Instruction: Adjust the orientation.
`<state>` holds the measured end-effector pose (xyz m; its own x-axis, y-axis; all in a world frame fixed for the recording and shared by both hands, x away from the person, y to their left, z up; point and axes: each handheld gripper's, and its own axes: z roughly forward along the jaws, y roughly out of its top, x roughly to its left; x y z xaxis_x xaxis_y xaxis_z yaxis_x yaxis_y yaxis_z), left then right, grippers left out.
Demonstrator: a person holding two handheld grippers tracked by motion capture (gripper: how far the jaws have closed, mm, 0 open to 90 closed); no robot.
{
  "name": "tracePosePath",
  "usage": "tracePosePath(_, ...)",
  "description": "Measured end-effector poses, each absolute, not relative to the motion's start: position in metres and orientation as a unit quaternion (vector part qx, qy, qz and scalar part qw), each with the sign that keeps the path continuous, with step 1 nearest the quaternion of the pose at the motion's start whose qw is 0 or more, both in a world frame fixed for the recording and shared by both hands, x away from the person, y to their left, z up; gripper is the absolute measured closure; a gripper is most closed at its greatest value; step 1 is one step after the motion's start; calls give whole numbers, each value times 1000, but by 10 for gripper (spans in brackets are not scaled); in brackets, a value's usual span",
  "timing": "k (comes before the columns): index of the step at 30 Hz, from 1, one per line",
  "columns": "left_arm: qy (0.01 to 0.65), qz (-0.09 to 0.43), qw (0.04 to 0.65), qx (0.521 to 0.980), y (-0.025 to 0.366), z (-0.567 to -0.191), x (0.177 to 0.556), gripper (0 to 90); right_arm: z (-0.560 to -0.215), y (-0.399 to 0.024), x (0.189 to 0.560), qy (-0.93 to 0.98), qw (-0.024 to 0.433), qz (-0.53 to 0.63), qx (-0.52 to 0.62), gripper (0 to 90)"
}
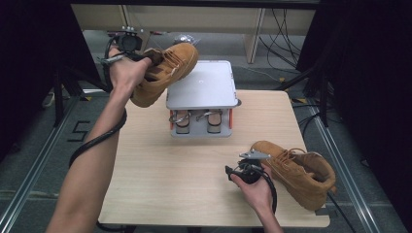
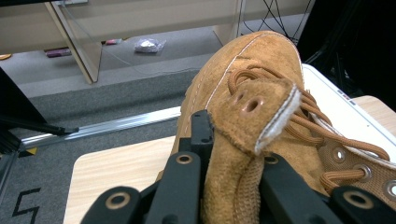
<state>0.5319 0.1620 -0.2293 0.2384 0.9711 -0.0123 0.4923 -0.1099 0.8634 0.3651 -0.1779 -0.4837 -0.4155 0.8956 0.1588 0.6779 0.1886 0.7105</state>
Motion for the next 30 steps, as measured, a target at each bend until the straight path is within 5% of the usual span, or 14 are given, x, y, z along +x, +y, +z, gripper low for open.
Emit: tracePosePath(30,534,265,406,693,136,-237,541,840,-484,-178,362,756,144,361,527,430)
